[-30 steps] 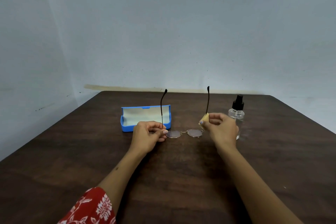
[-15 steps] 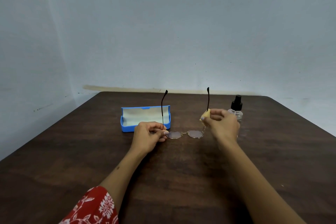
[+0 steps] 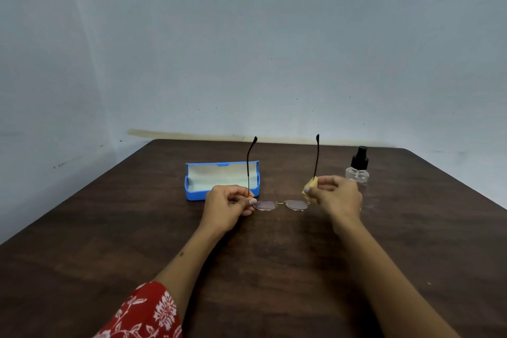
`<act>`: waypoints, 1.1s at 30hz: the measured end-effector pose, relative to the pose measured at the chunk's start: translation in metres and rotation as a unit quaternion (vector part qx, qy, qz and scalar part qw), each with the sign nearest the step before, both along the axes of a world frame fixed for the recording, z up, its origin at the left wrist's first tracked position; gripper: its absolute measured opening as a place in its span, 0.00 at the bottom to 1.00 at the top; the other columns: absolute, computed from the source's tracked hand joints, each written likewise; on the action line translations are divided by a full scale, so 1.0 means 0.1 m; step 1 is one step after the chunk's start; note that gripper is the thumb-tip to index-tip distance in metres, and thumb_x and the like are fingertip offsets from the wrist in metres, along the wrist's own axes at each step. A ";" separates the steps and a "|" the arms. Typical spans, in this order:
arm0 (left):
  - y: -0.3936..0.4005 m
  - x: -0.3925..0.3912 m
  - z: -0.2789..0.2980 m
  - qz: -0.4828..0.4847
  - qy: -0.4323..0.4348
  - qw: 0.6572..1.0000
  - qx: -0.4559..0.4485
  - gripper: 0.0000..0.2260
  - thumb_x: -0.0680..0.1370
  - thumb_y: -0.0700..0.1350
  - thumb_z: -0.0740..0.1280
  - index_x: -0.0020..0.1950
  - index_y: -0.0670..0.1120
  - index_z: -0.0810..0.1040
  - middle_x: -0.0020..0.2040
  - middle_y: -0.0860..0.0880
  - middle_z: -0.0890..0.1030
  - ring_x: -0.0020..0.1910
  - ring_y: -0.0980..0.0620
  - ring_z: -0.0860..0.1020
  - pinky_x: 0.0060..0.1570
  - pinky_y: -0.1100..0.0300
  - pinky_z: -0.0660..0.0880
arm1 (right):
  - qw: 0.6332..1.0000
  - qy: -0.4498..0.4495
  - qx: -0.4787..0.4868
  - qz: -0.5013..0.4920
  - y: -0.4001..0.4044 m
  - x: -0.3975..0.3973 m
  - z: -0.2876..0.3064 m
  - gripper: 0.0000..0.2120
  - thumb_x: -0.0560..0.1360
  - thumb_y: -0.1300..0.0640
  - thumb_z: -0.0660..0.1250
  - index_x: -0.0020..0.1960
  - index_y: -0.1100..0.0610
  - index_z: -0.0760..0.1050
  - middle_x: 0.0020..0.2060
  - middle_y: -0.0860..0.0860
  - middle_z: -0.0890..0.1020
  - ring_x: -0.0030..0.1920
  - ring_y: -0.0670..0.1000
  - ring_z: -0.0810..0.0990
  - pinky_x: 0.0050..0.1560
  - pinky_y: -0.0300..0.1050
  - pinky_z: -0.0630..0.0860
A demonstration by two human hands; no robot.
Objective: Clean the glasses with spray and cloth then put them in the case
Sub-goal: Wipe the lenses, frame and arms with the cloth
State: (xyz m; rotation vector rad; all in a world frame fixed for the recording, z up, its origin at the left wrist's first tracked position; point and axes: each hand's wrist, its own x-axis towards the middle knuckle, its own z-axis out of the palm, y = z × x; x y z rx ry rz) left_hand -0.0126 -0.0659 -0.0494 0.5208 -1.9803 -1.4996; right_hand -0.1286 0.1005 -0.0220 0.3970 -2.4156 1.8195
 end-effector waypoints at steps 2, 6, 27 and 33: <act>-0.01 -0.01 0.00 0.000 -0.004 1.000 -0.002 0.07 0.71 0.35 0.72 0.40 0.47 0.81 0.36 0.46 0.84 0.38 0.50 0.84 0.40 0.60 0.81 | 1.000 0.007 -0.011 -0.003 -0.01 -0.01 0.03 0.10 0.65 0.62 0.77 0.44 0.55 0.80 0.37 0.50 0.82 0.42 0.48 0.82 0.48 0.40 0.78; -0.01 -0.01 0.00 0.000 -0.012 1.000 -0.008 0.07 0.71 0.35 0.72 0.40 0.47 0.81 0.37 0.46 0.84 0.38 0.52 0.84 0.38 0.63 0.81 | 0.990 0.080 -0.118 -0.002 -0.05 -0.02 0.29 0.09 0.67 0.64 0.75 0.40 0.53 0.77 0.31 0.45 0.80 0.30 0.35 0.77 0.30 0.21 0.69; 0.01 0.00 0.00 0.003 -0.013 1.000 -0.020 0.07 0.71 0.36 0.72 0.39 0.48 0.81 0.37 0.45 0.84 0.38 0.50 0.84 0.42 0.59 0.81 | 0.971 0.163 -0.172 -0.014 -0.11 0.07 0.60 0.07 0.69 0.63 0.73 0.42 0.54 0.77 0.31 0.41 0.79 0.29 0.32 0.77 0.36 0.23 0.71; 0.02 0.00 0.01 0.002 -0.007 1.000 -0.011 0.06 0.71 0.36 0.72 0.40 0.47 0.81 0.37 0.45 0.84 0.38 0.50 0.84 0.41 0.61 0.81 | 0.994 0.076 -0.076 -0.034 -0.05 0.02 0.21 0.05 0.69 0.61 0.74 0.42 0.55 0.78 0.32 0.45 0.81 0.32 0.36 0.76 0.33 0.21 0.68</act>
